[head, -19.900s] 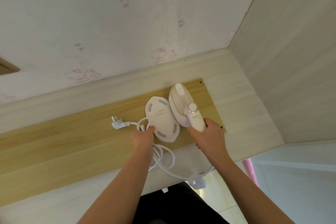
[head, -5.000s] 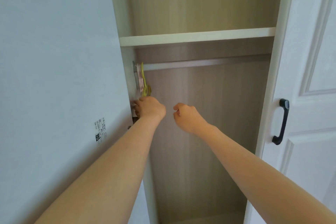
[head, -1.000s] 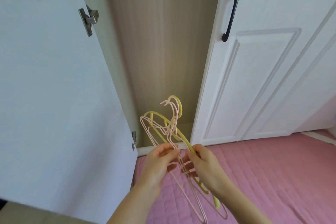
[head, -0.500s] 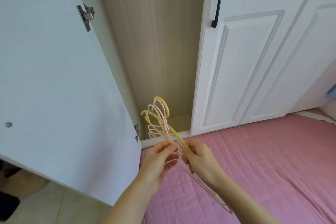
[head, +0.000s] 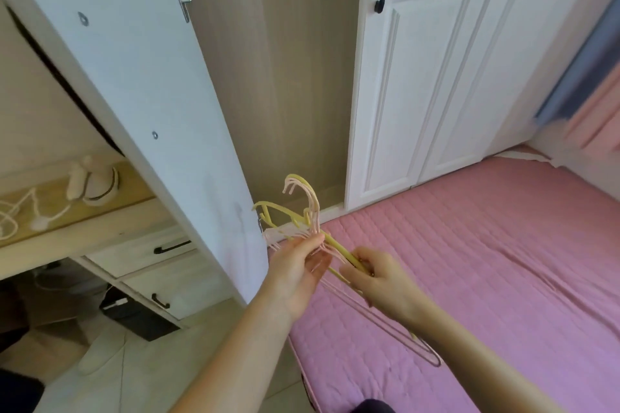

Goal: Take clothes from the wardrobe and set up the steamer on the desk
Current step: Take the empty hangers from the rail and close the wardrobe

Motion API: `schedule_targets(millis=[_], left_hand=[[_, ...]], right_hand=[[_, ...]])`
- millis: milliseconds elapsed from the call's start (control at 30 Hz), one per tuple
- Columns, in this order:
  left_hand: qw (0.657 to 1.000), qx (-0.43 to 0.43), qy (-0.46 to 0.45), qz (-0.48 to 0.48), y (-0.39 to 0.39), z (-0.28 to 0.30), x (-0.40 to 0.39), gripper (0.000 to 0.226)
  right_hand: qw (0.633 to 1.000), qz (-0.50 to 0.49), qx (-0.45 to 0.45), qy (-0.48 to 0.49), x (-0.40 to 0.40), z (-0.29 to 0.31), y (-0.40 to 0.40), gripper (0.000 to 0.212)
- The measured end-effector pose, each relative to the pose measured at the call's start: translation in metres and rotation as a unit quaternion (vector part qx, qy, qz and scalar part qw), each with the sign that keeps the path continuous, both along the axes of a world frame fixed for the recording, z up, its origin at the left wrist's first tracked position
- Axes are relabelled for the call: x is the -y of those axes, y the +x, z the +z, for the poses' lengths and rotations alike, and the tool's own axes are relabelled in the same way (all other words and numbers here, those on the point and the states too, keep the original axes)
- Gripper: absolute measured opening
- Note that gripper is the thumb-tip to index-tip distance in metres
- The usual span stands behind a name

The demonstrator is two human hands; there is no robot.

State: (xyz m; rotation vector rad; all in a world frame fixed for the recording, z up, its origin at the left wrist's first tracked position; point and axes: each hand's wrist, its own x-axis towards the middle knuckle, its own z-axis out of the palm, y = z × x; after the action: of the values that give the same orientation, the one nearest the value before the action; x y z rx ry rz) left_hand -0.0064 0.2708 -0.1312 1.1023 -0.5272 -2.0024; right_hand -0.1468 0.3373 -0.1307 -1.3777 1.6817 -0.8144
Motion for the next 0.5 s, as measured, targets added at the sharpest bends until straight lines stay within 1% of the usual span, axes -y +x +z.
schedule_targets(millis=[67, 133, 200, 267, 300, 367, 433, 500], left_hand=[[0.999, -0.031, 0.026, -0.018, 0.014, -0.001, -0.012, 0.011], [0.997, -0.043, 0.042, -0.053, 0.026, 0.002, -0.026, 0.013], [0.994, -0.044, 0.047, -0.084, 0.034, 0.004, -0.039, 0.014], [0.993, -0.042, 0.053, -0.097, 0.038, 0.003, -0.049, 0.021], [0.993, -0.039, 0.055, -0.1, 0.039, 0.001, -0.054, 0.024], [0.992, -0.03, 0.053, -0.109, 0.04, -0.001, -0.064, 0.021], [0.991, -0.023, 0.05, -0.122, 0.041, -0.001, -0.074, 0.019], [0.99, -0.016, 0.048, -0.132, 0.044, -0.002, -0.083, 0.022]], right_hand=[[1.0, -0.005, -0.022, 0.008, -0.017, -0.004, 0.012, 0.028], [0.999, 0.0, -0.031, 0.03, -0.033, -0.003, 0.021, 0.024], [0.997, 0.018, -0.024, 0.075, -0.047, 0.003, 0.028, 0.017], [0.992, 0.037, -0.044, 0.113, -0.057, 0.007, 0.034, 0.012], [0.99, 0.042, -0.066, 0.121, -0.06, 0.008, 0.036, 0.01], [0.989, 0.031, -0.087, 0.114, -0.064, 0.008, 0.042, 0.007], [0.992, 0.001, -0.064, 0.108, -0.068, 0.007, 0.05, 0.008], [0.992, -0.028, -0.017, 0.125, -0.073, 0.007, 0.059, 0.009]])
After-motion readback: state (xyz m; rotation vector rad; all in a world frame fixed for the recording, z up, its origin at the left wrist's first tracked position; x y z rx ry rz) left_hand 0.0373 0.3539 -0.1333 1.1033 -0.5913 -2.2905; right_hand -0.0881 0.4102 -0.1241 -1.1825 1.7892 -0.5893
